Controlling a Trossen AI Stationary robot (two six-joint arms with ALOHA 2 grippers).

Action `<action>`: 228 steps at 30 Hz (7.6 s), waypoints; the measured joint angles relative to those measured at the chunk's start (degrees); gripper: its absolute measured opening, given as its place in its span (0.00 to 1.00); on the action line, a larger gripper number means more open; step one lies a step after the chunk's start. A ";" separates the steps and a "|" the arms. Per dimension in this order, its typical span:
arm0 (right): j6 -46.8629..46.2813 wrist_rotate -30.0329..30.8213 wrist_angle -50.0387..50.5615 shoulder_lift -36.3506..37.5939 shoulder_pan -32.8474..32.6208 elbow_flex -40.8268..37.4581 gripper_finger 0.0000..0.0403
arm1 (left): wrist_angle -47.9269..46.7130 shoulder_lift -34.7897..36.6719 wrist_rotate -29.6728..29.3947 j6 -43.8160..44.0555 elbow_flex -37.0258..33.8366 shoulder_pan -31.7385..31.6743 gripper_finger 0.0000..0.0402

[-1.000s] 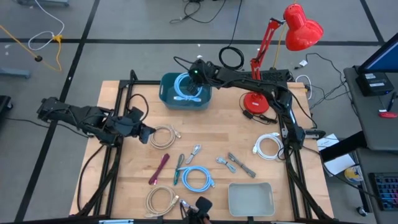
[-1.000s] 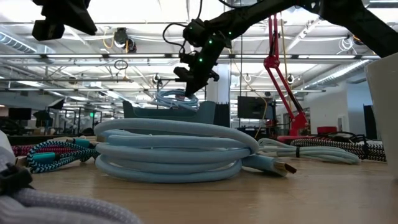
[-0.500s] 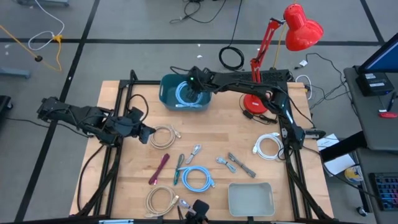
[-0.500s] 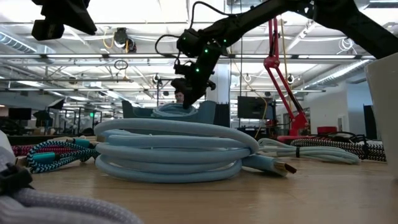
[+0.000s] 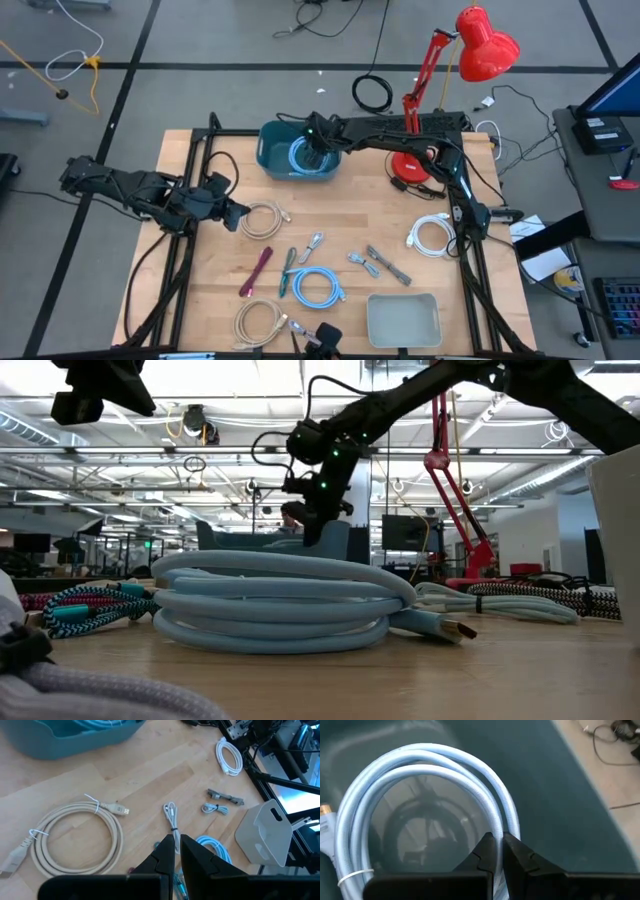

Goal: Sort cables into bins
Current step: Put the top blue HDMI cable into the blue bin, then put the red patterned charger cable into the gray bin

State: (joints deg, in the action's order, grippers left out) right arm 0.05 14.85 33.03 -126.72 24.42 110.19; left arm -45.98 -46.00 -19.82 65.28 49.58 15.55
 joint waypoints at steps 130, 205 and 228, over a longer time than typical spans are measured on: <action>-52.86 -9.63 12.19 50.14 -49.62 -57.29 0.03 | 1.76 -11.95 11.18 -10.23 -0.04 0.14 0.08; -42.85 -7.54 -11.91 50.08 -43.14 -61.00 0.35 | 12.87 -50.20 19.87 29.85 0.33 19.56 0.12; -54.65 -0.59 -52.91 50.10 -41.76 -61.00 0.35 | 37.34 -34.79 -9.71 12.25 0.20 17.62 0.09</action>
State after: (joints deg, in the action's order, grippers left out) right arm -54.61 14.26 -19.88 -76.62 -17.34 49.19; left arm -8.63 -80.78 -29.53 77.53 49.78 33.17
